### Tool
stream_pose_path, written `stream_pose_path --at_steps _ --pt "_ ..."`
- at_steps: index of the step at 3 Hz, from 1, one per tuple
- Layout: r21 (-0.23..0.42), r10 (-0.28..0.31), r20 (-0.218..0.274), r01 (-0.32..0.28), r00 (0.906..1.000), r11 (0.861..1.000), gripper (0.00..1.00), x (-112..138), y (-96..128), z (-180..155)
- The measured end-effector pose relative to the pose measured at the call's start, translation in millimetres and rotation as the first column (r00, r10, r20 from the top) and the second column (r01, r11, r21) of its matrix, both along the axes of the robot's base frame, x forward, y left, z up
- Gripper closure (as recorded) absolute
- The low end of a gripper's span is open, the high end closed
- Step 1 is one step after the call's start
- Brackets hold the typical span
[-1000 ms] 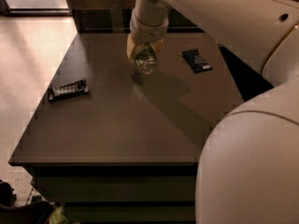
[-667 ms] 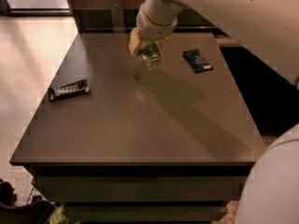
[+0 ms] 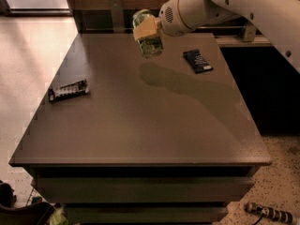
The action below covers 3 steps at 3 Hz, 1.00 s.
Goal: Place green can upright
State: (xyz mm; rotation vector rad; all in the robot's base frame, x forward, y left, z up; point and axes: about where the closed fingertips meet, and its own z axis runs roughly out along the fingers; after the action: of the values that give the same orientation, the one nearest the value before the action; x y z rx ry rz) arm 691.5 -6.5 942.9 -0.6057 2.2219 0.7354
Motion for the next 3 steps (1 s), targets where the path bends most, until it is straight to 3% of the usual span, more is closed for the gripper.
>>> stream_pose_path --at_steps 1,2,3 --pt "0.06 0.133 0.091 -0.138 0.9869 0.989 1.0 -11.5 7.0 7.6" --pt "0.052 0.223 0.193 -0.237 0.9556 0.97 1.0 -23.0 13.4 7.0" --pt "0.012 0.297 0.299 -0.314 0.9069 0.949 1.0 -29.6 21.4 -3.0"
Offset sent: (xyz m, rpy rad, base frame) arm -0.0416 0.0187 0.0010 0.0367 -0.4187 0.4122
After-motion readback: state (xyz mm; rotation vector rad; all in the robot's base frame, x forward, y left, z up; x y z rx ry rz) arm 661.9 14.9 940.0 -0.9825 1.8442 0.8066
